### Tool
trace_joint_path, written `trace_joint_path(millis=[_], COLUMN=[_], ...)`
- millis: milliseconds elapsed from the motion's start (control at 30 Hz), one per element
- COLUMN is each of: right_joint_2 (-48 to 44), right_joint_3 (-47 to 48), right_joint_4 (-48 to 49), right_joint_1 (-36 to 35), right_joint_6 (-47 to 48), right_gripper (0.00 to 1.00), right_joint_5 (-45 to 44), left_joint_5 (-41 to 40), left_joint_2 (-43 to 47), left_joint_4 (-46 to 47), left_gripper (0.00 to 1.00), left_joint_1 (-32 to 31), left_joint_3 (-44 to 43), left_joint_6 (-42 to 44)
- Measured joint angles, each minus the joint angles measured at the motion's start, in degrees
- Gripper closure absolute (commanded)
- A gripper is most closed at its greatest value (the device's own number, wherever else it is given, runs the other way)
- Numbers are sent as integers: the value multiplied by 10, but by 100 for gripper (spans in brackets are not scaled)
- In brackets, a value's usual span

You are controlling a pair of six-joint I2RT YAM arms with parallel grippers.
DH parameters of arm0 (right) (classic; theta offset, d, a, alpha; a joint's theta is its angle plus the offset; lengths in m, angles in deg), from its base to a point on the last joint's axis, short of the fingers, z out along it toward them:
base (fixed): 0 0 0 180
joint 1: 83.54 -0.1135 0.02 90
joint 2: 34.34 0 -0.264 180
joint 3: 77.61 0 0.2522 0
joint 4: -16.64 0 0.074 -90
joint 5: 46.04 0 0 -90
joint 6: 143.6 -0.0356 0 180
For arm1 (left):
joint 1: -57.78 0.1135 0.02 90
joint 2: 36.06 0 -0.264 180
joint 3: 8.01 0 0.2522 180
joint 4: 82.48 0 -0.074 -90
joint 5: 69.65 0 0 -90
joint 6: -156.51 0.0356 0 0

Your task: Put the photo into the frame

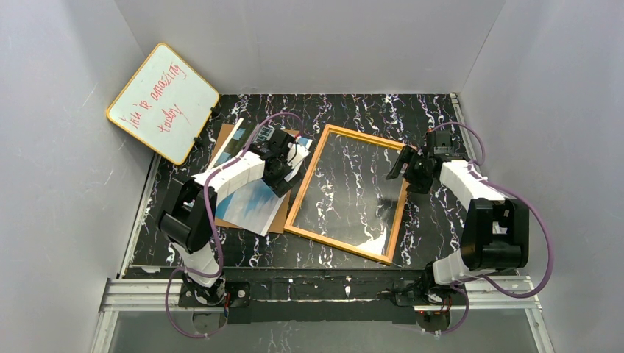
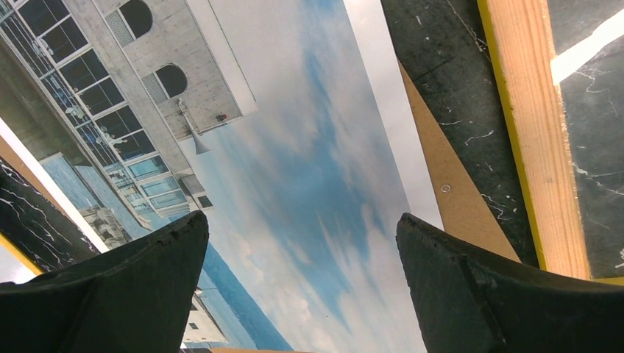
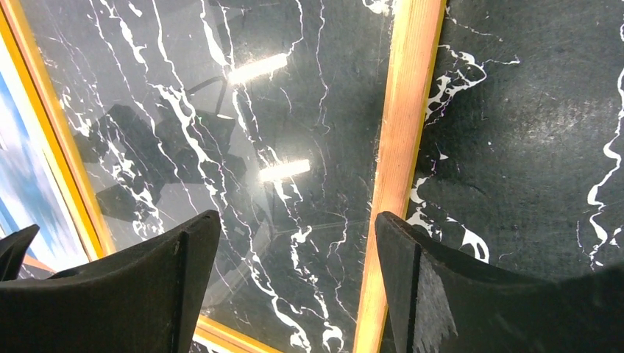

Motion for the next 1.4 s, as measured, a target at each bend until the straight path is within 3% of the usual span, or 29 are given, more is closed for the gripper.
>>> trace_joint_path(millis=[1400], right_joint_2=[49], right_joint_3=[-30], right_joint_4=[60], right_joint_1=[-4], right_joint_6=[-29], right_gripper=[17], right_joint_5=[33], left_joint_5=[-12], left_joint_2=[-52], left_joint_4=[21], left_gripper=[2], left_joint_1=[-38], left_joint_3=[0], left_joint_6=[-4])
